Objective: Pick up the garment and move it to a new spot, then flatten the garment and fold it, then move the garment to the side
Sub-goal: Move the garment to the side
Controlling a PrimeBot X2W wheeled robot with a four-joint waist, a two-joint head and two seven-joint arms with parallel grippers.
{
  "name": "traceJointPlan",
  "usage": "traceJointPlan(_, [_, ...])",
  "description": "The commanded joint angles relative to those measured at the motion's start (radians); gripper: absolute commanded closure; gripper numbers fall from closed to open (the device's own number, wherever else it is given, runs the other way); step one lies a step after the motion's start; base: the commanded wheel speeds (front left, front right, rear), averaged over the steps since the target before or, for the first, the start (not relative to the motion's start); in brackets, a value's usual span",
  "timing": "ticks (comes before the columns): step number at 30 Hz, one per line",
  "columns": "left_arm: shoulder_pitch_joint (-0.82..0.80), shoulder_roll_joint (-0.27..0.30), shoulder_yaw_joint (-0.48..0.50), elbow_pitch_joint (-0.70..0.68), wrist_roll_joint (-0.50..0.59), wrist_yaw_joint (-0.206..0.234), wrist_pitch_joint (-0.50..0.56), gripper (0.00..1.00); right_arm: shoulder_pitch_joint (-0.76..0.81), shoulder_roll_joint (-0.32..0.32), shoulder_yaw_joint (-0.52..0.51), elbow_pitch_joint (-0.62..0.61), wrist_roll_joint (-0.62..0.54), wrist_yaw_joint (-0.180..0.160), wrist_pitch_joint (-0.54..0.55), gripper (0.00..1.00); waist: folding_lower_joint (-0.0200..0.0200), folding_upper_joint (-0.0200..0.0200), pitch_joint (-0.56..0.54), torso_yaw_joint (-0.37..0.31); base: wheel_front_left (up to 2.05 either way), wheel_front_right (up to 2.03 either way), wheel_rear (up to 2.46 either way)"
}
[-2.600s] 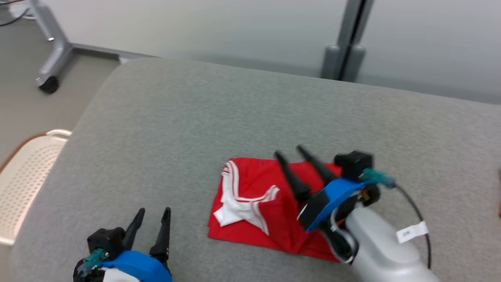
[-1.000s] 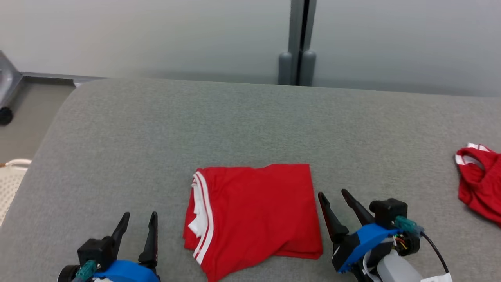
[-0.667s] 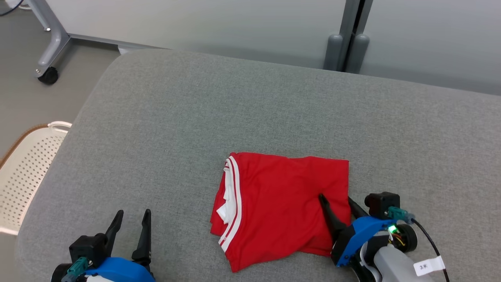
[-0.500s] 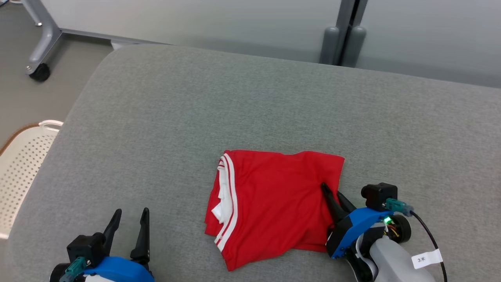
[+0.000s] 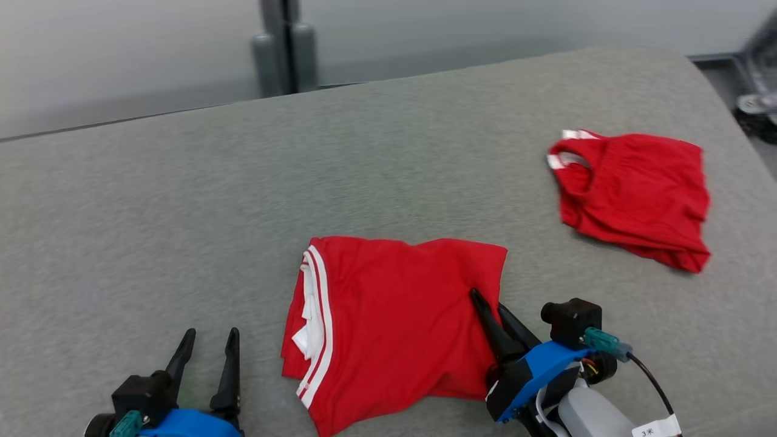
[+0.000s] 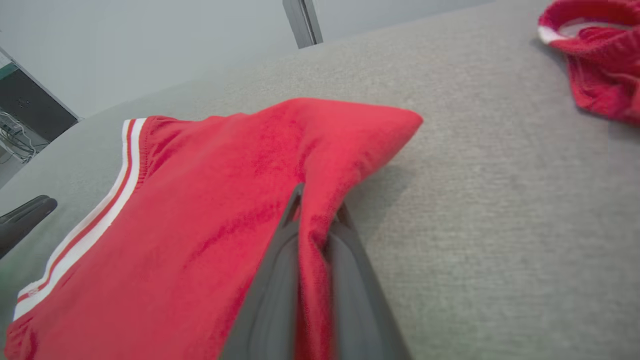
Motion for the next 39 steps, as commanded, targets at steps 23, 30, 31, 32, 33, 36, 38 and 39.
traceJointPlan(23, [-0.003, 0.094, -0.076, -0.075, -0.026, 0.002, -0.002, 0.0, -0.245, -0.004, -0.376, -0.012, -0.541, 0.0, 0.106, 1.0, -0.0001, -0.0001, 0.042, -0.099, 0.0, 0.0, 0.0])
traceJointPlan(30, [-0.025, 0.128, -0.089, -0.08, -0.061, 0.002, -0.002, 0.0, -0.295, -0.005, -0.746, -0.11, -0.945, 0.0, 0.26, 1.0, -0.0001, -0.0001, 0.069, 0.023, 0.0, 0.0, 0.0])
traceJointPlan(31, [-0.027, 0.131, -0.09, -0.079, -0.064, 0.002, -0.002, 0.0, -0.287, -0.004, -0.793, -0.136, -0.99, 0.0, 0.282, 1.0, -0.0001, -0.0001, 0.072, 0.037, 0.0, 0.0, 0.0])
traceJointPlan(32, [-0.028, 0.133, -0.09, -0.077, -0.069, 0.002, -0.002, 0.0, -0.279, -0.005, -0.831, -0.159, -1.024, 0.0, 0.3, 1.0, -0.0001, -0.0001, 0.073, 0.048, 0.0, 0.0, 0.0])
traceJointPlan(33, [-0.028, 0.136, -0.09, -0.075, -0.071, 0.002, -0.002, 0.0, -0.271, -0.005, -0.865, -0.182, -1.053, 0.0, 0.314, 1.0, -0.0001, -0.0001, 0.075, 0.059, 0.0, 0.0, 0.0])
traceJointPlan(36, [-0.025, 0.143, -0.089, -0.074, -0.078, 0.002, -0.002, 0.0, -0.248, -0.005, -0.938, -0.239, -1.103, -0.001, 0.341, 1.0, -0.0001, -0.0001, 0.079, 0.078, 0.0, 0.0, 0.0])
traceJointPlan(38, [-0.024, 0.144, -0.085, -0.07, -0.081, 0.002, -0.002, 0.0, -0.24, -0.005, -0.965, -0.264, -1.117, -0.001, 0.36, 1.0, -0.0001, -0.0001, 0.081, 0.084, 0.0, 0.0, 0.0])
traceJointPlan(39, [-0.024, 0.146, -0.086, -0.068, -0.082, 0.002, -0.002, 0.0, -0.237, -0.005, -0.976, -0.274, -1.122, -0.001, 0.366, 0.56, -0.0001, -0.0001, 0.082, 0.086, 0.0, 0.0, 0.0])
